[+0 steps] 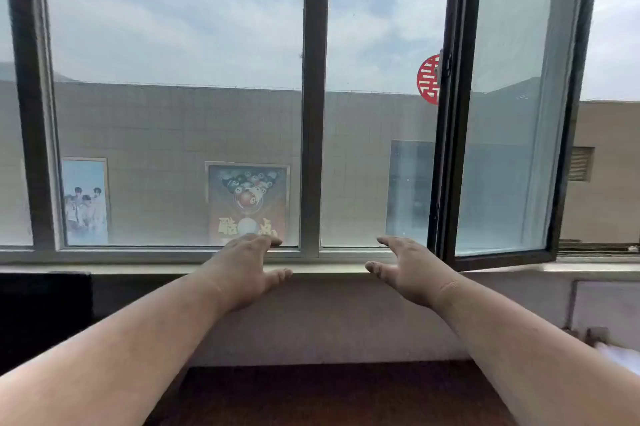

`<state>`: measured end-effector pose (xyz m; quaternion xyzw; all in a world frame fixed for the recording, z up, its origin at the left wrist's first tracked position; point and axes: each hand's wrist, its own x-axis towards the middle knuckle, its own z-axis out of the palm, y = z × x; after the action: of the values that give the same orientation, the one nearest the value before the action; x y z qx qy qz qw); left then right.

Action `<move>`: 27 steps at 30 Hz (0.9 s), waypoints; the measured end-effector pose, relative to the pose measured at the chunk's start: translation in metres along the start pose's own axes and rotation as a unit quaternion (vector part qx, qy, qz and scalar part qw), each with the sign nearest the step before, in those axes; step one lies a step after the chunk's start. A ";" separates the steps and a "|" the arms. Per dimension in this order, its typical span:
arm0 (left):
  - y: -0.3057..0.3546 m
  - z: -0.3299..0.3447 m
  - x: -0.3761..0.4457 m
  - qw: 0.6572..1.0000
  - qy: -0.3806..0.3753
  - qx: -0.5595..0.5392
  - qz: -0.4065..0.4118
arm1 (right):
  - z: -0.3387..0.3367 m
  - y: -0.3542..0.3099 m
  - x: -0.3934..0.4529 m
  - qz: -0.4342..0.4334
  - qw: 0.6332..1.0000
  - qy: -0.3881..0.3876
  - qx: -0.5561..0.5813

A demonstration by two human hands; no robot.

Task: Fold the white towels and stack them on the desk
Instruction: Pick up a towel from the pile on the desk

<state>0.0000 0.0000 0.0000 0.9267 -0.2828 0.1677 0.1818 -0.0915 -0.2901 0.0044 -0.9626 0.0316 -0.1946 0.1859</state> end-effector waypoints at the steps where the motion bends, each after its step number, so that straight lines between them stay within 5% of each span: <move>1: -0.002 0.001 -0.002 1.000 -0.003 -0.003 -0.001 | 0.000 -0.001 0.000 -0.006 1.000 0.001 0.007; 18: 0.013 0.034 -0.002 1.000 -0.013 -0.024 -0.001 | 0.014 0.020 -0.009 -0.002 0.999 0.030 0.029; 27: 0.058 0.138 -0.011 0.992 -0.051 -0.079 0.084 | 0.053 0.086 -0.074 0.083 0.996 0.026 0.031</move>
<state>-0.0139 -0.0988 -0.1118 0.8899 -0.3806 0.1125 0.2250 -0.1380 -0.3422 -0.0998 -0.9451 0.1104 -0.2041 0.2300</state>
